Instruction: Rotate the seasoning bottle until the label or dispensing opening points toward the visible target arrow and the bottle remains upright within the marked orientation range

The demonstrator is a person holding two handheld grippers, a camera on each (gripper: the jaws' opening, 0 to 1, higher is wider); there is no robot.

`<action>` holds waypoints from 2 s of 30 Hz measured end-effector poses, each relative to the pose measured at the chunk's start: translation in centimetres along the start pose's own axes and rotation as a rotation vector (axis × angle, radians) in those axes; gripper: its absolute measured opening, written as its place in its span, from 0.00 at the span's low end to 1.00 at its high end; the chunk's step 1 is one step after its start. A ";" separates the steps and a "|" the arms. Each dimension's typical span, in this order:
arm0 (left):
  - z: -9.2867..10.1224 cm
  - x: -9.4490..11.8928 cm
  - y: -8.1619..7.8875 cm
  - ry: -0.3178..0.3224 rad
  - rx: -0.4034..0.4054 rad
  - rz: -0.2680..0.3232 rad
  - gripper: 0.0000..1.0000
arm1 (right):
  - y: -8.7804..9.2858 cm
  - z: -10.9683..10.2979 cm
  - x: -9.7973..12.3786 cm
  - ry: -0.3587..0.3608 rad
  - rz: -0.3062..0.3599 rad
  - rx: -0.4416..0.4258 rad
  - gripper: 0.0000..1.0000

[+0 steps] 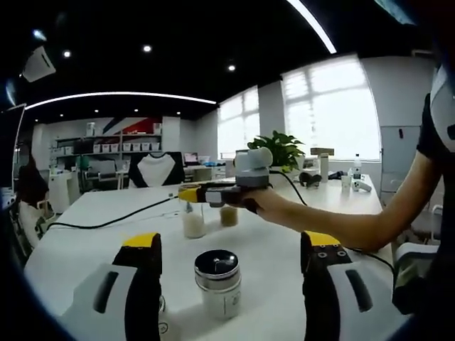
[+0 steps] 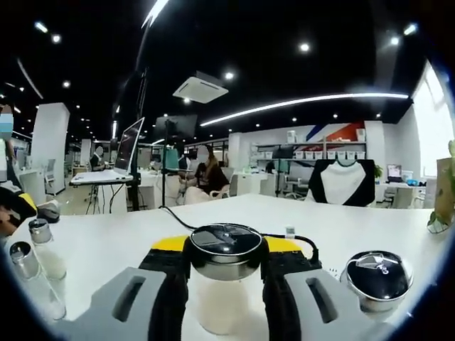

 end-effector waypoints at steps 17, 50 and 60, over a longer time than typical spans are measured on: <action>0.3 1.2 -0.7 -0.008 -0.007 0.034 0.85 | 0.1 -0.4 3.3 0.025 0.037 -0.015 0.36; 7.4 0.7 -0.4 0.142 -0.030 0.033 0.81 | -1.3 -5.9 15.9 -0.058 0.154 -0.020 0.36; 9.9 0.3 -0.1 0.221 -0.062 0.017 0.78 | -0.7 -6.8 18.8 -0.057 0.163 -0.013 0.36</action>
Point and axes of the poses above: the point that each gripper's makers call its tool centre point, and the gripper's own axes: x roughly backward along the fingers, z roughly to its right, y roughly out of its underside, the point moved 4 cm from there along x, roughly backward along the fingers, and after that the axes turned 9 degrees about -z, right-handed, at the moved point
